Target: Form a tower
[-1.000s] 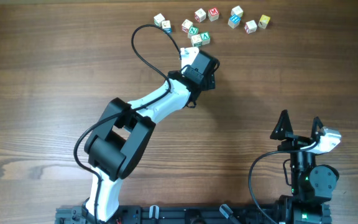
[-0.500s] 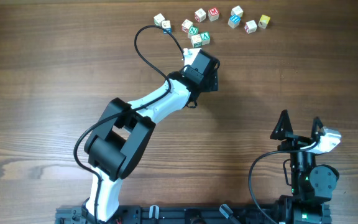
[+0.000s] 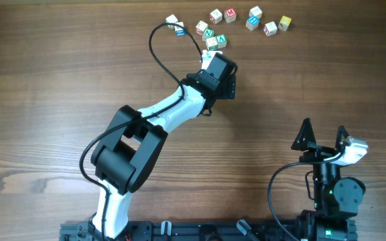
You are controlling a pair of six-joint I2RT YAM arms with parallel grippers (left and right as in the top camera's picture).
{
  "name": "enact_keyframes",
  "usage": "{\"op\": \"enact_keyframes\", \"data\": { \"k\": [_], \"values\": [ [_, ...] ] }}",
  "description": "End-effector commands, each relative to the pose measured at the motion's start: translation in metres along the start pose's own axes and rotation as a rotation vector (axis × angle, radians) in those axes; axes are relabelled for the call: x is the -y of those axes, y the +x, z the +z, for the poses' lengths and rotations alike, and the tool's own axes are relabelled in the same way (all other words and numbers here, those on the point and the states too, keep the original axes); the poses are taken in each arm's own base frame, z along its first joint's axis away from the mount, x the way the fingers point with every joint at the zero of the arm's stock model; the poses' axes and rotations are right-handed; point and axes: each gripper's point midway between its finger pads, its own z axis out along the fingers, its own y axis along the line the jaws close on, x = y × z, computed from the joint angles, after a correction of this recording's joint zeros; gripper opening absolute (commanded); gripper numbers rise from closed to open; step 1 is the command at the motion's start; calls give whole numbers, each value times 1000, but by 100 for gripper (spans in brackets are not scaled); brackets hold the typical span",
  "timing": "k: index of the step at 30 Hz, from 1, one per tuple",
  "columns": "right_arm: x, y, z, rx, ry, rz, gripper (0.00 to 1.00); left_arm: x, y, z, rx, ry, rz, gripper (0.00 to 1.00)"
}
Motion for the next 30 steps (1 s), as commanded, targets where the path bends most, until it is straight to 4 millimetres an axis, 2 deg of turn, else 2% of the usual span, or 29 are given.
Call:
{"op": "enact_keyframes", "data": {
  "k": [1,30],
  "values": [
    [0,0,0,0,-4,-14,100,1,3,4,-3,6,31,99],
    [0,0,0,0,-4,-14,100,9,-9,4,47,40,15,100]
  ]
}}
